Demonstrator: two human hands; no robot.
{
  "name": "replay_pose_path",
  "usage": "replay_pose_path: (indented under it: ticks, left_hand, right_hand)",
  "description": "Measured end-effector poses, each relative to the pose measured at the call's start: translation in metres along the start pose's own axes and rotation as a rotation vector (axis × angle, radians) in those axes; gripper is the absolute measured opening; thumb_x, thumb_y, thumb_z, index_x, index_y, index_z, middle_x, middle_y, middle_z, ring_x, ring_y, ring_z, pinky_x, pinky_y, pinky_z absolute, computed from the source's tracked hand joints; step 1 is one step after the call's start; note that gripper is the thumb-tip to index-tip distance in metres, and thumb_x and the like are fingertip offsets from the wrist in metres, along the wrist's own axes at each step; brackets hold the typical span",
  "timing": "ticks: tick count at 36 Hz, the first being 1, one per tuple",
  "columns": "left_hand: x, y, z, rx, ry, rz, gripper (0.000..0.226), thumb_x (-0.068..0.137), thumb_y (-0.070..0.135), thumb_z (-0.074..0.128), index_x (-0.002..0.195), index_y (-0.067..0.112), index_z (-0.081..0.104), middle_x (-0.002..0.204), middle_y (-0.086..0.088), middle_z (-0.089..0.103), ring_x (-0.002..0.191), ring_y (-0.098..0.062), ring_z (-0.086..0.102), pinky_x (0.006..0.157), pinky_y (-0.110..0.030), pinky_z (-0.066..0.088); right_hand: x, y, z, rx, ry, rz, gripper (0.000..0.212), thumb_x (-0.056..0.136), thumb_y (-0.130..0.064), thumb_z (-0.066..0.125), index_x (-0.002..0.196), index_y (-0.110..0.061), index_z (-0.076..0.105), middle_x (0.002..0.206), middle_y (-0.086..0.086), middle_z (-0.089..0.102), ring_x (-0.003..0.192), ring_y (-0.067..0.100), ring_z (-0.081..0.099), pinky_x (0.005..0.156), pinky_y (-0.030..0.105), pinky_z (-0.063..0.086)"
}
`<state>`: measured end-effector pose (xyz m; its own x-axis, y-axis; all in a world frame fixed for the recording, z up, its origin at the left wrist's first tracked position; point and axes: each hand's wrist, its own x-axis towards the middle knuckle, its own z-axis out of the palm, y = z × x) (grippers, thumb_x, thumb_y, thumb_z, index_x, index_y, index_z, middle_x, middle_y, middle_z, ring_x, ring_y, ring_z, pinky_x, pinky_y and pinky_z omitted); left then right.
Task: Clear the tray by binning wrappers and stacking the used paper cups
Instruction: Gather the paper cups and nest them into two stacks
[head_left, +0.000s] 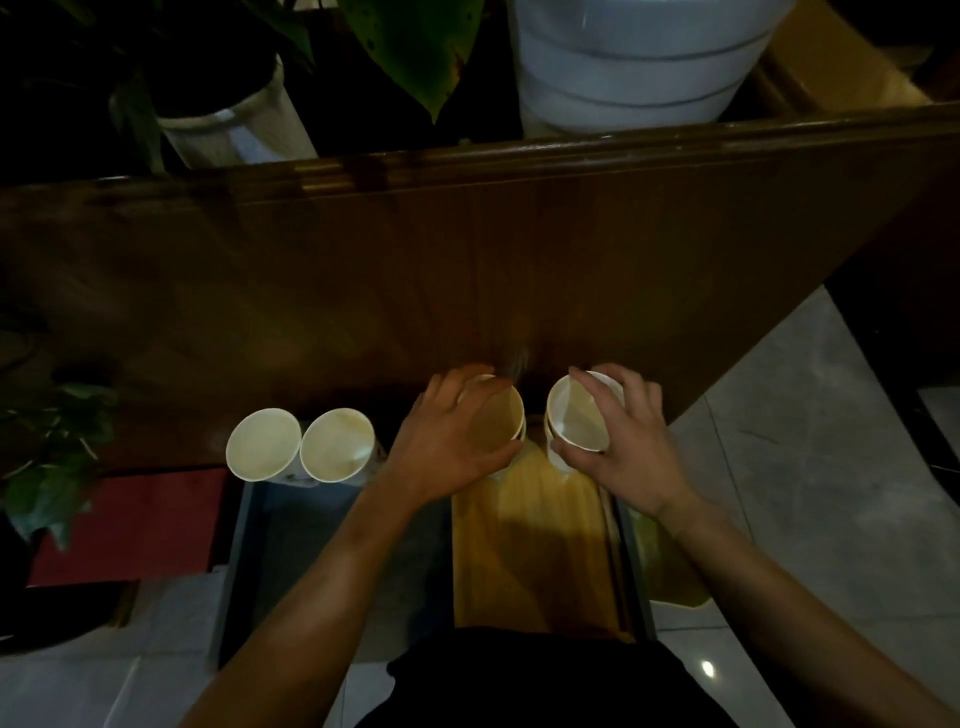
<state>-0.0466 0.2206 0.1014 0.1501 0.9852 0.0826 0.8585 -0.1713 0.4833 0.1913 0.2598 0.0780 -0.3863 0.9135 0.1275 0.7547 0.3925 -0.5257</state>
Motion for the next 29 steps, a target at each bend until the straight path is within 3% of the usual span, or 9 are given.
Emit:
replay_pose_path:
  ticks: [6,16,22,29]
  left_hand:
    - [0.000,-0.005,0.011,0.000,-0.034,-0.015,0.075,0.075,0.061,0.062,0.140,0.031,0.041,0.146,0.005,0.038,0.130,-0.021,0.039,0.100,-0.050,0.045]
    - [0.000,-0.012,0.022,0.015,-0.057,-0.031,0.076,0.075,0.064,0.060,0.141,0.033,0.038,0.147,0.006,0.034,0.132,-0.018,0.037,0.101,-0.048,0.045]
    - [-0.001,-0.011,0.024,-0.023,-0.074,-0.038,0.076,0.076,0.060,0.064,0.141,0.037,0.034,0.147,0.010,0.028,0.133,-0.015,0.032,0.102,-0.046,0.045]
    - [-0.002,-0.009,0.025,-0.015,-0.068,-0.052,0.078,0.073,0.068,0.055,0.141,0.039,0.031,0.147,0.011,0.027,0.133,-0.015,0.033,0.104,-0.051,0.042]
  right_hand:
    - [-0.001,0.002,0.007,0.000,-0.007,0.004,0.085,0.075,-0.058,0.069,0.147,-0.034,0.030,0.143,-0.001,0.028,0.125,0.021,0.024,0.094,0.036,0.035]
    - [-0.002,0.007,0.012,0.003,-0.044,0.017,0.086,0.075,-0.061,0.067,0.147,-0.034,0.029,0.145,0.001,0.027,0.128,0.022,0.022,0.095,0.037,0.034]
    - [-0.003,0.010,0.015,-0.002,-0.057,0.029,0.086,0.075,-0.067,0.062,0.147,-0.037,0.025,0.145,-0.002,0.025,0.126,0.021,0.024,0.093,0.038,0.038]
    - [-0.003,0.009,0.014,-0.048,-0.070,0.031,0.087,0.074,-0.074,0.054,0.147,-0.037,0.024,0.146,0.000,0.026,0.122,0.023,0.031,0.090,0.045,0.045]
